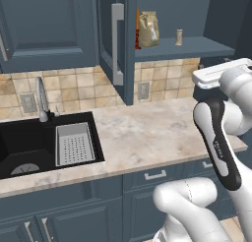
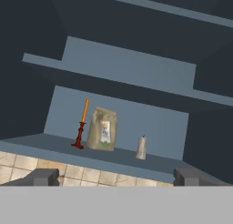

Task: Pick the candle and candle from the dining table and place them in the open cabinet. Close the cabinet after placing the objects.

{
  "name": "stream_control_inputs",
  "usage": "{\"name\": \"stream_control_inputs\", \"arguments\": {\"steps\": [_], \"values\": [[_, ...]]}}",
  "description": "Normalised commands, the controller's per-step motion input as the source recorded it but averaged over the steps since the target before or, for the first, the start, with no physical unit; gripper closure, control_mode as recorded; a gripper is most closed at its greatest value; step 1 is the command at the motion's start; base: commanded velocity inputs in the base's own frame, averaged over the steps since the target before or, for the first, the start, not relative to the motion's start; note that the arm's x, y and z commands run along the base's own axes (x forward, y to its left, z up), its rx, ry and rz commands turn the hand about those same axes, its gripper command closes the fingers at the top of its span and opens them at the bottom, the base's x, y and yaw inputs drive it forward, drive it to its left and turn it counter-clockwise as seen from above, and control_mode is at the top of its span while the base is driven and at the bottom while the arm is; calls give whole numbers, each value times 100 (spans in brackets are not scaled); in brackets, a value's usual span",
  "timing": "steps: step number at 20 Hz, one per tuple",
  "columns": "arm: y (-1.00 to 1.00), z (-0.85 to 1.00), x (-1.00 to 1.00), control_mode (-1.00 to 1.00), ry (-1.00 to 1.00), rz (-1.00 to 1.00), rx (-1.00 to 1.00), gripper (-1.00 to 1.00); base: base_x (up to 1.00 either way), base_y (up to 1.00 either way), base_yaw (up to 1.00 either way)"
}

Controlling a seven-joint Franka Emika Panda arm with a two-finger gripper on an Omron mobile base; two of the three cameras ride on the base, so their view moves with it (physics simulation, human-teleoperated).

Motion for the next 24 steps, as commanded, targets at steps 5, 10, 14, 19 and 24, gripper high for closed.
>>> {"name": "stream_control_inputs", "arguments": {"steps": [5, 10, 14, 19, 24], "values": [[0, 0, 0, 100, 0, 0, 0, -100, 5, 22, 0], [0, 0, 0, 100, 0, 0, 0, -100, 60, 0, 0], [0, 0, 0, 100, 0, 0, 0, -100, 73, 0, 0], [0, 0, 0, 100, 0, 0, 0, -100, 11, -1, 0], [0, 0, 0, 100, 0, 0, 0, -100, -83, -18, 0]]}}
